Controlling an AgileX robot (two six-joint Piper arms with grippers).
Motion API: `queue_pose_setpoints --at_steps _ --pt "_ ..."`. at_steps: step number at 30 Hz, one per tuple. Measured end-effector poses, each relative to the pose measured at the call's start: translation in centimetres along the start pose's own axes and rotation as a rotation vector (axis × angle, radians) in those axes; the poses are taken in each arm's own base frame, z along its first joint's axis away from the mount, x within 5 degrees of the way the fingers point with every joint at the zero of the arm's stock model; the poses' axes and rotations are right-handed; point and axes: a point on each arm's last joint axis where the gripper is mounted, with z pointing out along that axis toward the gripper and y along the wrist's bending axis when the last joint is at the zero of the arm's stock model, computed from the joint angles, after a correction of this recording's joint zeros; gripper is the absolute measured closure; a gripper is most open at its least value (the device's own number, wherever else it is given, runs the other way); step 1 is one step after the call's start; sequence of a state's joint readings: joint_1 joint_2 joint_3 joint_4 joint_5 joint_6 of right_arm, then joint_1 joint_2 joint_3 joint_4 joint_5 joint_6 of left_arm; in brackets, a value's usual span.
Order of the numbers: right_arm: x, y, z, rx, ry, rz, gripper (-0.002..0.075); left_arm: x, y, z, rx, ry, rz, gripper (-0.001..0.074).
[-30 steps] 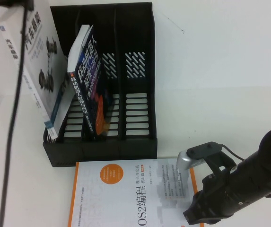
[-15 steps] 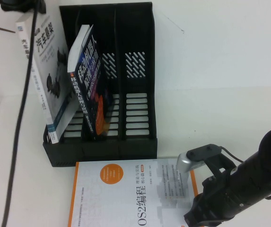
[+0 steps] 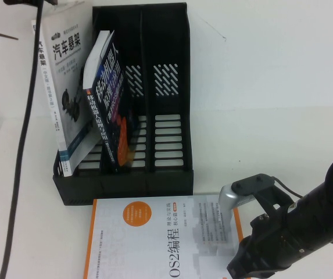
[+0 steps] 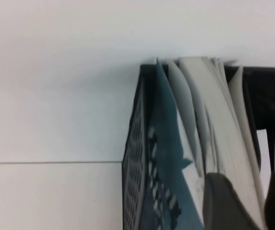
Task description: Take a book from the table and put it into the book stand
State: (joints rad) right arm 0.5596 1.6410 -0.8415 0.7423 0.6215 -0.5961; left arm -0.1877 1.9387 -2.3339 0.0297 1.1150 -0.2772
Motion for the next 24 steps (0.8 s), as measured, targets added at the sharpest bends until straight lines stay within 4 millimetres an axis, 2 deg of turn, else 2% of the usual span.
queue_pose_setpoints --at_steps 3,8,10,13,16,24 --pt "0.0 0.0 -0.1 -0.002 0.001 -0.001 0.0727 0.2 0.0 0.0 -0.005 0.019 0.000 0.0486" --pt "0.0 0.2 -0.2 -0.005 -0.002 -0.004 0.0727 0.6 0.2 0.0 -0.021 0.068 0.008 0.0216" --pt "0.0 0.2 -0.2 -0.005 -0.002 -0.004 0.0727 0.8 0.3 -0.2 -0.034 0.091 0.011 0.0162" --pt "0.0 0.2 -0.2 -0.005 -0.002 -0.004 0.0727 1.0 0.5 -0.8 -0.050 0.121 0.023 0.0155" --pt "0.0 0.2 -0.2 -0.005 -0.002 -0.004 0.0727 0.8 0.5 -2.0 -0.051 0.105 0.049 0.0188" --pt "-0.1 0.0 -0.2 0.009 -0.017 -0.008 0.0727 0.1 0.0 -8.6 0.036 0.001 0.084 0.0260"
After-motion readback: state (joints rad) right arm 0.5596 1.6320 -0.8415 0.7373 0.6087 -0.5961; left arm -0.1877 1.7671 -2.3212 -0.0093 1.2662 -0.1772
